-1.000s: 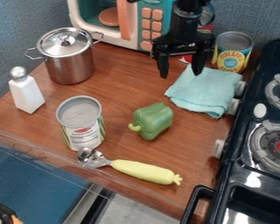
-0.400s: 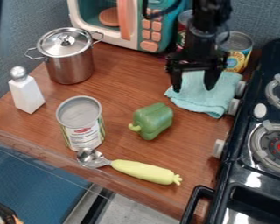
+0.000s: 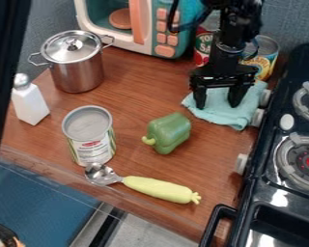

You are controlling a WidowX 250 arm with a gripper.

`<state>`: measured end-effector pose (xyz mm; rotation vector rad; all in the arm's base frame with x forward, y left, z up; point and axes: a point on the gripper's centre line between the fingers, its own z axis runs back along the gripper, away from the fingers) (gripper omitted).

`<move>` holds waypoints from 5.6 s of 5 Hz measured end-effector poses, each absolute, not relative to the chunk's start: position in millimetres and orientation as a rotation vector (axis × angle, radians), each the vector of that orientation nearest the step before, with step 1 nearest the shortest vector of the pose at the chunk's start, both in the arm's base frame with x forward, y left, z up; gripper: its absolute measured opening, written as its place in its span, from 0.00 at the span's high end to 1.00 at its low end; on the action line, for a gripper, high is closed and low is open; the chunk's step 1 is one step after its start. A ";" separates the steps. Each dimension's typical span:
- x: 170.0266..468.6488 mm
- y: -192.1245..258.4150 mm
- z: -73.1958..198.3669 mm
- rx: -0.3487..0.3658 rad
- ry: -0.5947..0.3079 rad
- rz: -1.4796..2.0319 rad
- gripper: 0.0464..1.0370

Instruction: Moved the blue rag to the center of the table

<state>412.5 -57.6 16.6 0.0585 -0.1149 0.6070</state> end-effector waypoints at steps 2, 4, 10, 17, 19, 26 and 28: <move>416.5 -33.0 10.2 0.098 -0.133 0.638 0.04; 401.5 7.4 10.2 0.163 -0.145 0.687 0.04; 334.2 94.5 13.9 0.309 -0.114 0.826 0.04; 391.1 -45.6 13.2 -0.027 -0.072 0.712 0.04; 396.0 -44.6 11.8 -0.015 -0.080 0.707 0.04; 336.9 86.1 16.0 0.203 -0.090 0.917 0.04; 365.8 25.5 18.5 0.075 -0.078 0.885 0.04</move>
